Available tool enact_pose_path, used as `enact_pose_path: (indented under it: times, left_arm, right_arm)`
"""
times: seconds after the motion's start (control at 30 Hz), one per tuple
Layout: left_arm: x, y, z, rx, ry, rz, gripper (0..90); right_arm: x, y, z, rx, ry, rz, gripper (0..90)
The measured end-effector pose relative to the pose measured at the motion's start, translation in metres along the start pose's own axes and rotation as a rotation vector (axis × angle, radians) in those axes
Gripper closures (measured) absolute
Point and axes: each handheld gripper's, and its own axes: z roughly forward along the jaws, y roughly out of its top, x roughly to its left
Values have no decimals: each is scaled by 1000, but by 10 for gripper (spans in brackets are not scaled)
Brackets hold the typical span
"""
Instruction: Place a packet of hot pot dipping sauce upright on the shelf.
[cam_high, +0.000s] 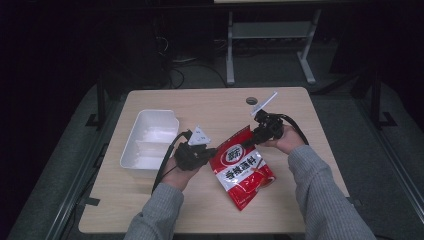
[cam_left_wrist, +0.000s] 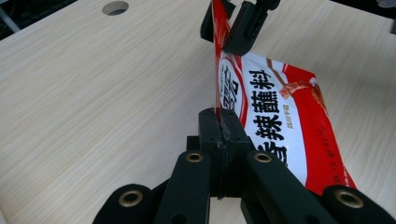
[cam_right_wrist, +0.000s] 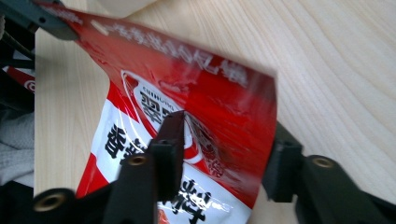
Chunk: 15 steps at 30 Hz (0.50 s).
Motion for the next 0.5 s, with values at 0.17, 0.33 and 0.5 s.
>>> enact_pose_path:
  times: [0.17,0.33,0.5]
  left_arm:
    - [3,-1,0,-6,18,-16,899]
    - [5,-1,0,-13,30,-38,899]
    - [6,-1,1,-18,42,-53,899]
  right_arm:
    - [3,-3,-7,-3,4,-24,726]
    - [10,-5,-16,0,7,-63,830]
    - [17,-6,-22,5,20,-95,866]
